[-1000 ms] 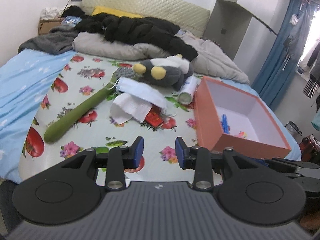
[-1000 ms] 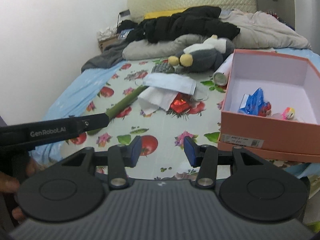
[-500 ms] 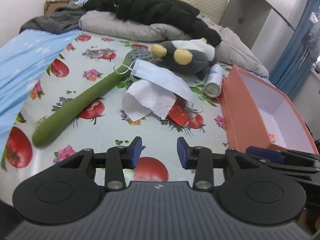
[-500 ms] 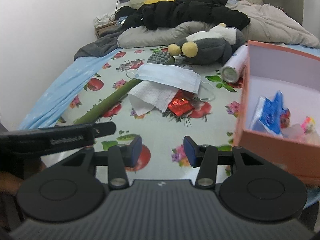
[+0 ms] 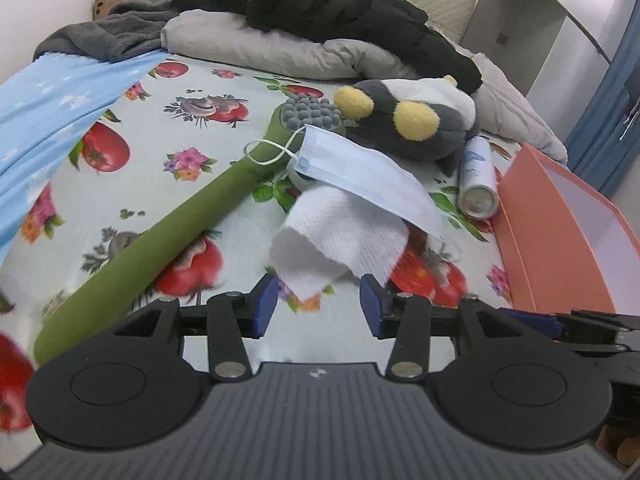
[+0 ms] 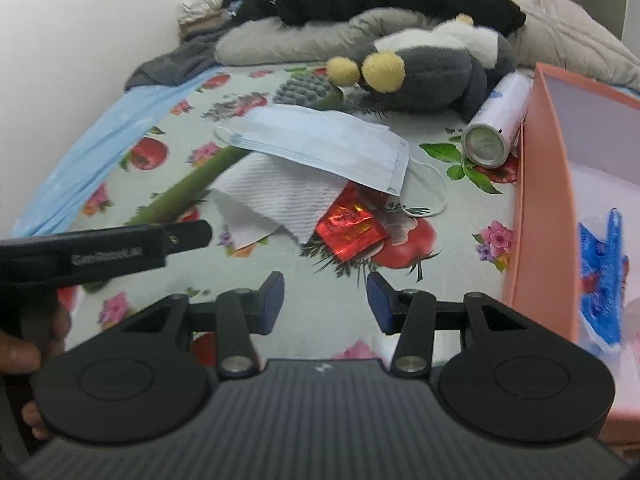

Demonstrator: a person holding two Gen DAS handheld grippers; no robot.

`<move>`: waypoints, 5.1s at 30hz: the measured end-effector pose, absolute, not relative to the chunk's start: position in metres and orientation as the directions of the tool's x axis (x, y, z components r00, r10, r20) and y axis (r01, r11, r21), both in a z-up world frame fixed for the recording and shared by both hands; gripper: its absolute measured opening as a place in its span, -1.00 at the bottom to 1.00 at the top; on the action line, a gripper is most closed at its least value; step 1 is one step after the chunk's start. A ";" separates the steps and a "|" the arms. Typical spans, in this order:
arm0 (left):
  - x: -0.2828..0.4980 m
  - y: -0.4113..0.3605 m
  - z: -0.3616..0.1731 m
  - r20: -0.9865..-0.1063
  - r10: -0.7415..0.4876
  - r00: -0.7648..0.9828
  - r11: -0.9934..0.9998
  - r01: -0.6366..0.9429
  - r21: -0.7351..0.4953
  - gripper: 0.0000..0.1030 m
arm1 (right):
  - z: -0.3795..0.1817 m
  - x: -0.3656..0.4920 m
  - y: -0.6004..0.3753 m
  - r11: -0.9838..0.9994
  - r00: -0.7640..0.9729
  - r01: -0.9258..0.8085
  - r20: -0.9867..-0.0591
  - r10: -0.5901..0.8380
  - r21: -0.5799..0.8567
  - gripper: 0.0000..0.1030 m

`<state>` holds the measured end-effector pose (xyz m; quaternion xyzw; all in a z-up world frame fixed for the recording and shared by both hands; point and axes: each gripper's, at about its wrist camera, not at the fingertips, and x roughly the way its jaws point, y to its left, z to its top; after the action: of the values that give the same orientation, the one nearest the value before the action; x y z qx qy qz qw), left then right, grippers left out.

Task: Organize soft objects
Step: 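Grasp the white towel with the left tool while the right tool grasps the face mask, then lift the towel with the left tool while the right tool lifts the mask by its strap, then carry the towel and mask with both tools over the orange box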

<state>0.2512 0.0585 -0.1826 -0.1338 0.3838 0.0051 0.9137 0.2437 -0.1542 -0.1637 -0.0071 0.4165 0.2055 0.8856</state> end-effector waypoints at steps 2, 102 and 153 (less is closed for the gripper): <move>0.263 0.062 -0.187 -0.704 -0.097 0.703 0.964 -0.109 -0.242 0.03 | -0.171 0.258 -0.151 0.917 0.561 -0.360 -0.746 0.358 0.170 -0.05; 0.168 0.105 -0.224 -0.686 -0.245 0.685 0.847 -0.193 -0.496 -0.84 | -0.199 0.261 -0.126 0.774 0.471 -0.163 -0.641 0.606 0.612 -0.93; 0.094 0.027 -0.111 -0.625 -0.227 0.747 0.934 -0.015 -0.357 -0.87 | -0.075 0.134 -0.235 0.940 0.710 -0.192 -0.621 0.332 0.283 -0.93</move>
<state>0.0942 0.0266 -0.1113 -0.1723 0.3512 -0.0575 0.9185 0.1338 -0.2353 -0.0752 0.0994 0.3530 0.1425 0.9194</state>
